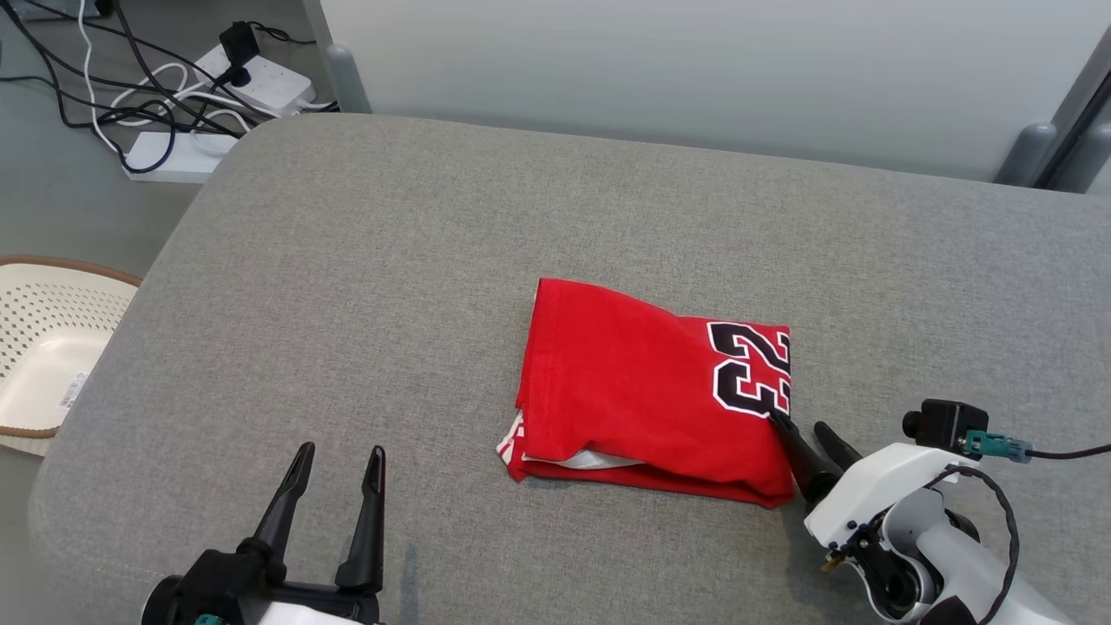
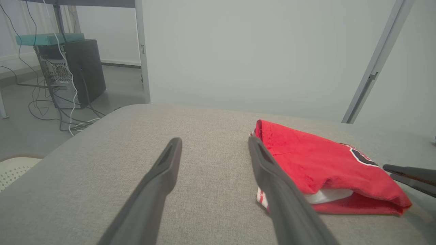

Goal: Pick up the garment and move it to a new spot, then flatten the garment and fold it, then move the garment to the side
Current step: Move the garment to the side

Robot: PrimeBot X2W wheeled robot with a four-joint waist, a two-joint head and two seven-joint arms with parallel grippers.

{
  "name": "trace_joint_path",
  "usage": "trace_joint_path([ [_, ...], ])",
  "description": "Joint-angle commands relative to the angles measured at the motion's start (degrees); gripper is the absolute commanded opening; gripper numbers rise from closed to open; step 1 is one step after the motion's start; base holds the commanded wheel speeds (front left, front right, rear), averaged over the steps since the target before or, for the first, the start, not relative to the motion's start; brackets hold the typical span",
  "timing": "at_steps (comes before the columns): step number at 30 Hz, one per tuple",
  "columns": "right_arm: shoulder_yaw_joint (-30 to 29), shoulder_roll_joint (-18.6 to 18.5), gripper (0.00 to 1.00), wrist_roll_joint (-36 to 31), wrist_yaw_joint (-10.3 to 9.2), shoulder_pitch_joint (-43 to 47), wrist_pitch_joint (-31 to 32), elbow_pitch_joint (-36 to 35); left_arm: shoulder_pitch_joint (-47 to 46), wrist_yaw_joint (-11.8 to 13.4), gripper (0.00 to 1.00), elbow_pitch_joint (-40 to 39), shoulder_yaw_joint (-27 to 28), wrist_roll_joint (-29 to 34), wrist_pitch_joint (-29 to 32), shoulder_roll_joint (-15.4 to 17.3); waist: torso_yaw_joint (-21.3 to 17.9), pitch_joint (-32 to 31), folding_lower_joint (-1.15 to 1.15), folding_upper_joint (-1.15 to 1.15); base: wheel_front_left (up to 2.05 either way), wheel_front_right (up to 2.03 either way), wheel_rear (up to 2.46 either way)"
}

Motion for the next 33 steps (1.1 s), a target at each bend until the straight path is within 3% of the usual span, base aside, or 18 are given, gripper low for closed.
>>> trace_joint_path([
  [1,1.1,-0.1,1.00,0.8,0.00,-1.3,0.0,-0.6,-3.0,0.2,1.00,-1.4,1.6,0.0,-0.6,0.2,0.2,0.1,0.00,0.00,0.00,0.00,0.00],
  [19,8.5,2.4,1.00,7.8,0.00,-4.9,-1.8,6.9,-4.8,0.3,1.00,-1.2,0.1,0.4,-0.6,0.2,3.4,2.1,0.00,0.00,0.00,0.00,0.00],
  [20,8.9,2.4,0.80,8.0,0.00,-5.0,-1.9,6.9,-4.8,0.3,1.00,-1.2,0.1,0.4,-0.6,0.2,3.5,2.1,0.00,0.00,0.00,0.00,0.00],
  [21,9.4,2.3,0.33,8.0,0.00,-5.1,-2.0,6.8,-4.8,0.3,1.00,-1.2,0.1,0.4,-0.6,0.2,3.5,2.1,0.00,0.00,0.00,0.00,0.00],
  [22,10.2,2.1,0.03,7.8,0.00,-5.2,-2.3,6.5,-4.8,0.3,1.00,-1.2,0.1,0.4,-0.6,0.2,3.6,2.1,0.00,0.00,0.00,0.00,0.00],
  [27,12.8,0.6,0.00,5.9,0.00,-6.2,-5.6,5.9,-4.7,0.5,1.00,-1.3,0.3,0.3,-0.6,0.2,3.4,2.1,0.00,0.00,0.00,0.00,0.00],
  [33,12.1,-0.7,0.00,1.8,0.00,-8.6,-6.9,5.2,-4.7,0.5,1.00,-1.3,0.6,0.3,-0.6,0.2,2.4,1.9,0.00,0.00,0.00,0.00,0.00],
])
